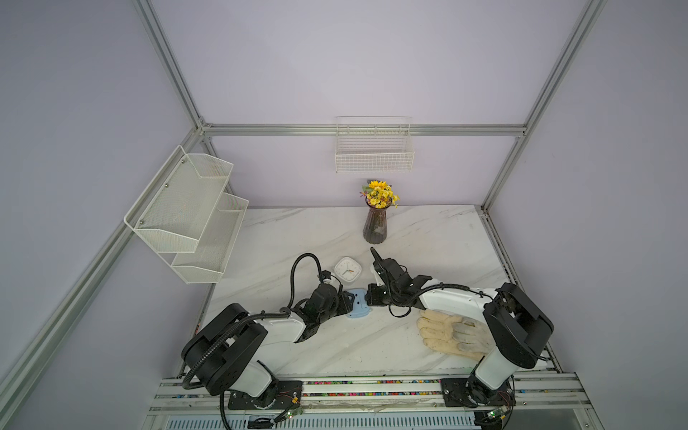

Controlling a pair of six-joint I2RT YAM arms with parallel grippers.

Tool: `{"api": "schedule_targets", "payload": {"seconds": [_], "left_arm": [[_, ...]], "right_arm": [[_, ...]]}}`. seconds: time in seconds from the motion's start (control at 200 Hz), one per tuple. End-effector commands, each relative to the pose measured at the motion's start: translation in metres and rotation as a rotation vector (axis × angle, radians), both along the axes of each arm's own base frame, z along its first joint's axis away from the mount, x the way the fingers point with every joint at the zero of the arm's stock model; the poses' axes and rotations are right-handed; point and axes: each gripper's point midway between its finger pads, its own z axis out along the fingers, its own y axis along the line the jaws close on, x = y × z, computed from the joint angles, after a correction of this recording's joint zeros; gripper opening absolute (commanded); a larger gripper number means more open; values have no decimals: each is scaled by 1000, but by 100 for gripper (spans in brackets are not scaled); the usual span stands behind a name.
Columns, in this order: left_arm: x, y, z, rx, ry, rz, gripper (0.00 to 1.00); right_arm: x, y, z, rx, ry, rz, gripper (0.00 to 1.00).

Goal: Insert the battery into the alarm
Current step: Install the cover on the alarm.

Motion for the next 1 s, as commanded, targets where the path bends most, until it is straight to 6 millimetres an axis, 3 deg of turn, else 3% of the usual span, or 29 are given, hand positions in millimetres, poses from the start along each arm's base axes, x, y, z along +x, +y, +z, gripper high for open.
{"api": "schedule_targets", "payload": {"seconds": [0.0, 0.29, 0.6, 0.995], "left_arm": [[4, -18, 14, -63, -21, -49, 54], [1, -23, 8, -82, 11, -69, 54], [-1, -13, 10, -67, -11, -38, 53], [-3, -9, 9, -58, -11, -33, 54]], "right_arm": [[-9, -2, -7, -6, 23, -12, 0], [-15, 4, -15, 9, 46, -20, 1], [-5, -17, -12, -130, -31, -74, 9], [-6, -22, -20, -235, -56, -68, 14]]}}
